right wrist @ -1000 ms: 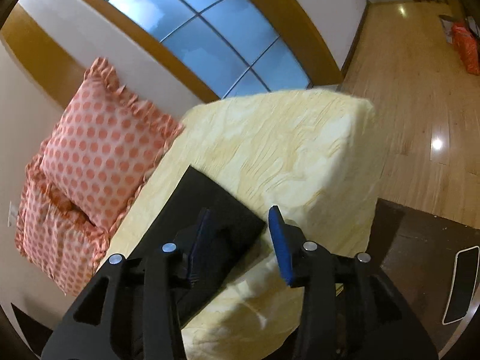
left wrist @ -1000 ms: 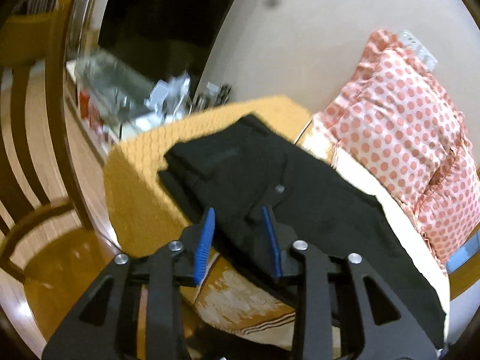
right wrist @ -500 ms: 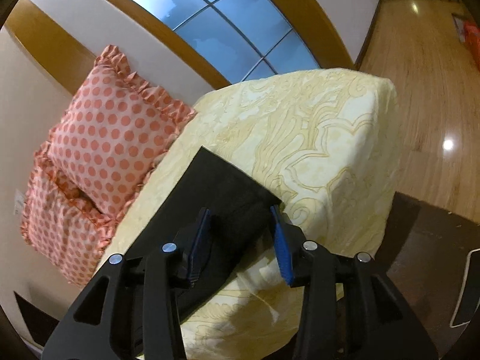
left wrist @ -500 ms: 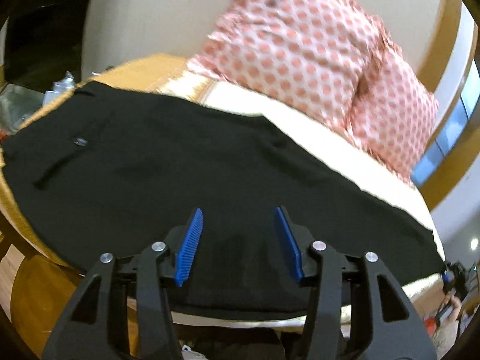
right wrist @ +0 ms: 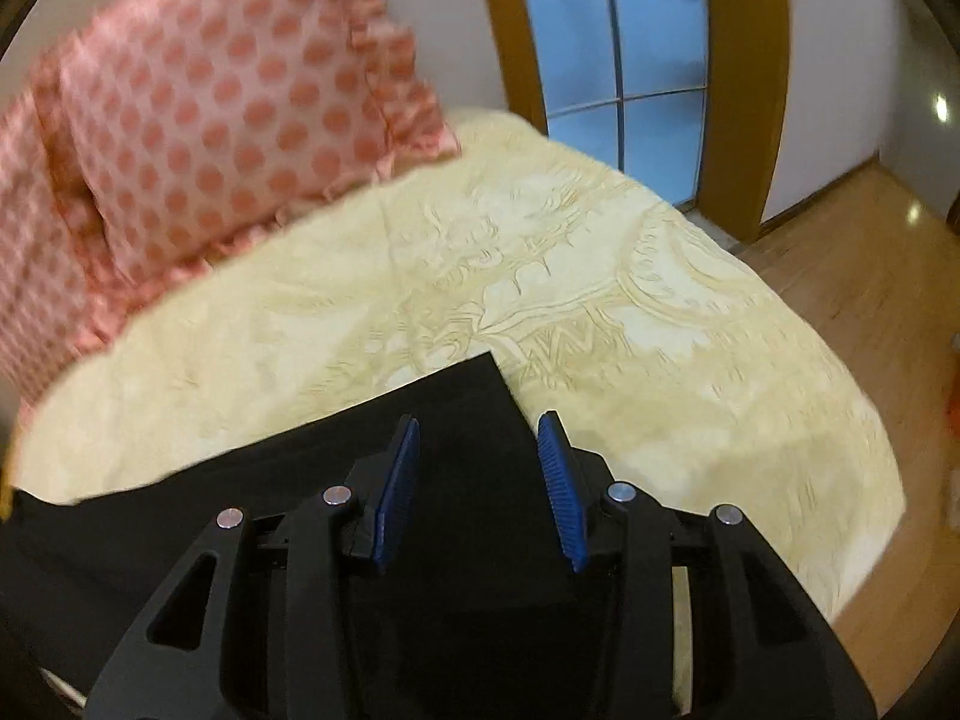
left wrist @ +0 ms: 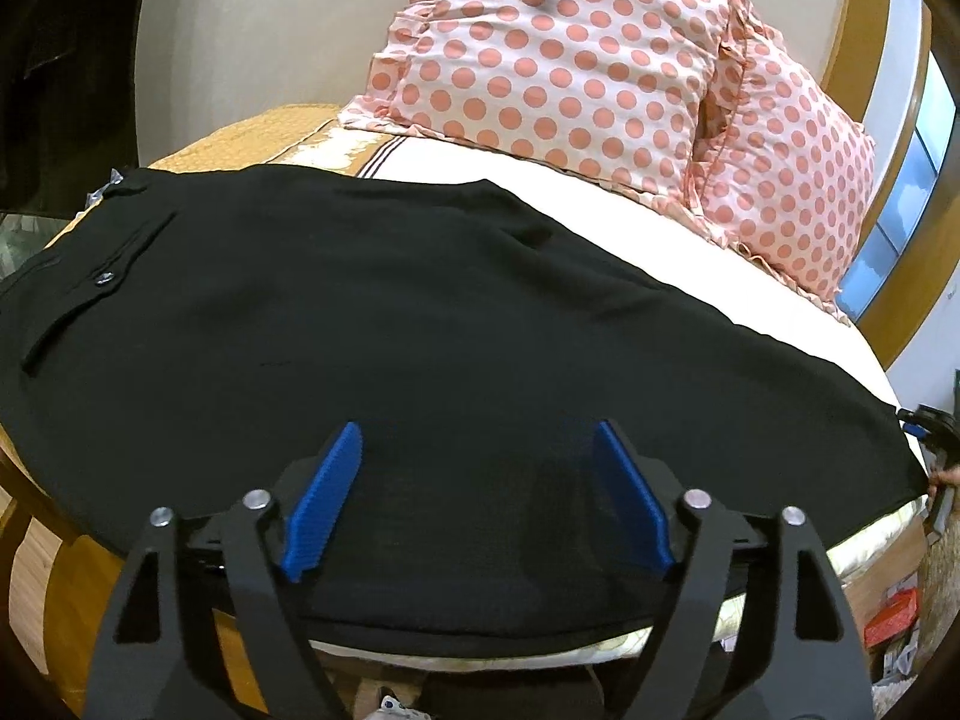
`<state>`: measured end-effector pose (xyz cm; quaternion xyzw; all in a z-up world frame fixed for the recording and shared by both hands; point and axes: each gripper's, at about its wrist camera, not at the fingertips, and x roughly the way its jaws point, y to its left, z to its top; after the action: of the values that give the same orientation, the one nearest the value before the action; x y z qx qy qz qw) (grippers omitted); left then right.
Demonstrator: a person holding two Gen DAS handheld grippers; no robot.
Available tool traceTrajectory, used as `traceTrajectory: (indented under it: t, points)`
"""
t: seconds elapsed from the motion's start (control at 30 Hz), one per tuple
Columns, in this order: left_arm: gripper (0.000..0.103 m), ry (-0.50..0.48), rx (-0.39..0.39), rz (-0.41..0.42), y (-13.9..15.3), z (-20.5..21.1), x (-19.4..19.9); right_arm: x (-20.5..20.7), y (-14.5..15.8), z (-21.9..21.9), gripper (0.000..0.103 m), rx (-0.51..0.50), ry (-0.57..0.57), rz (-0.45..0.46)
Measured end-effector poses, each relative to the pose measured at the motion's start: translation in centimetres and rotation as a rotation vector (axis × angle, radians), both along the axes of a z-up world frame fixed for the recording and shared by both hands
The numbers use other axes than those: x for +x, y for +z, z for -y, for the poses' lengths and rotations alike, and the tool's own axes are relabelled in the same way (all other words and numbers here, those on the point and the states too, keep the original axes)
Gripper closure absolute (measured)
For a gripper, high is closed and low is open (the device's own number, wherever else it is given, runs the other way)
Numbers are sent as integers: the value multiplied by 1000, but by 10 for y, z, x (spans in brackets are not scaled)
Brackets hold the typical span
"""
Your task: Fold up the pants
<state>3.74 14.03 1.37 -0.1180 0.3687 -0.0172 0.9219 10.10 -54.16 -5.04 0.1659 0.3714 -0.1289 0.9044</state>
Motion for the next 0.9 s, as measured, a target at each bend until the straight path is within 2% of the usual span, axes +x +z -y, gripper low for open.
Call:
traceTrajectory:
  t: [0.1,0.13,0.2,0.33,0.5,0.6,0.77,0.9]
  points:
    - [15,-11,9,1,0,4,2,5,-5,-6,63,-62,36,-23]
    - [13,-16,13,1,-1,5,3,4,-4,-9,74,-90,45,-20]
    - [9,-23,29,0,-1,8,4,-3,-3,-15,85,-143,55,7]
    - [5,-32,68,-11,-2,15,10,-13,2,-23,92,-206,52,65]
    - [5,-29,68,-14,-2,15,12,-8,17,-32,94,-283,24,105]
    - [5,-27,56,-14,-3,14,14,5,17,-31,94,-290,15,82]
    - [4,-28,51,-11,-2,14,14,11,17,-42,95,-386,-6,88]
    - [4,-29,59,-7,-3,15,13,26,0,-29,96,-370,-55,-45]
